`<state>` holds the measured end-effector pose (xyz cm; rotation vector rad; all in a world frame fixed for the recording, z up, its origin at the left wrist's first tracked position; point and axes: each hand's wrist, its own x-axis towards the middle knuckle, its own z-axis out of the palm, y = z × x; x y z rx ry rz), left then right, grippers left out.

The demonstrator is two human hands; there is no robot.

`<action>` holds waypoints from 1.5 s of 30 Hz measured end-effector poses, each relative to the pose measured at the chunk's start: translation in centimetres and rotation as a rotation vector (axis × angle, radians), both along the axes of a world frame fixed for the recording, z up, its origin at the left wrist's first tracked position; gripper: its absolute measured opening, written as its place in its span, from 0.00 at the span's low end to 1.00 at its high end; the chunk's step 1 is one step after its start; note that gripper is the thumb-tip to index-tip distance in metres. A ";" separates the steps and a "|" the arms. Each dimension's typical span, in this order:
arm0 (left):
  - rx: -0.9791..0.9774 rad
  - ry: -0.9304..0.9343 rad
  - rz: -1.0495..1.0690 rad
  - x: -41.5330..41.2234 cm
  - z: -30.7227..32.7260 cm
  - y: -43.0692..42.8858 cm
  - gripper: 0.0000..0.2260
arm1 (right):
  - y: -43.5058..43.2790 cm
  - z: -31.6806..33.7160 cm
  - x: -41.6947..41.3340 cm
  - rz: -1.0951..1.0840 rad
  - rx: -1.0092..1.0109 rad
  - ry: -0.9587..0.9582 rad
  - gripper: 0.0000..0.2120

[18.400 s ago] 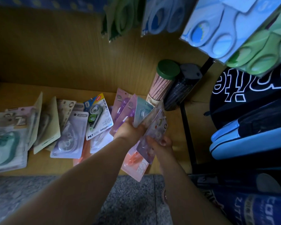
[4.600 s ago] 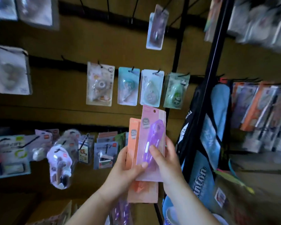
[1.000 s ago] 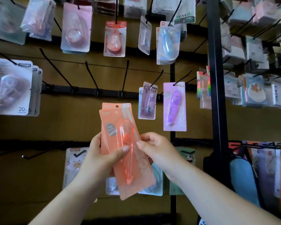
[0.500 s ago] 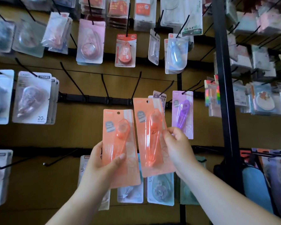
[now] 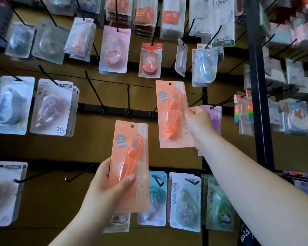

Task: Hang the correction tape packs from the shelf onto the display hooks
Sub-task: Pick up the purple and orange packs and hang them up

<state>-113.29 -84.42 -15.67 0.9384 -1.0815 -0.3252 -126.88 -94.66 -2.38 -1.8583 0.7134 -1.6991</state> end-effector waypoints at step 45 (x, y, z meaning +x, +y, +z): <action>-0.012 0.000 -0.002 3.3 -1.1 -0.3 0.15 | -4.6 -2.8 6.9 -0.304 -0.059 0.060 0.18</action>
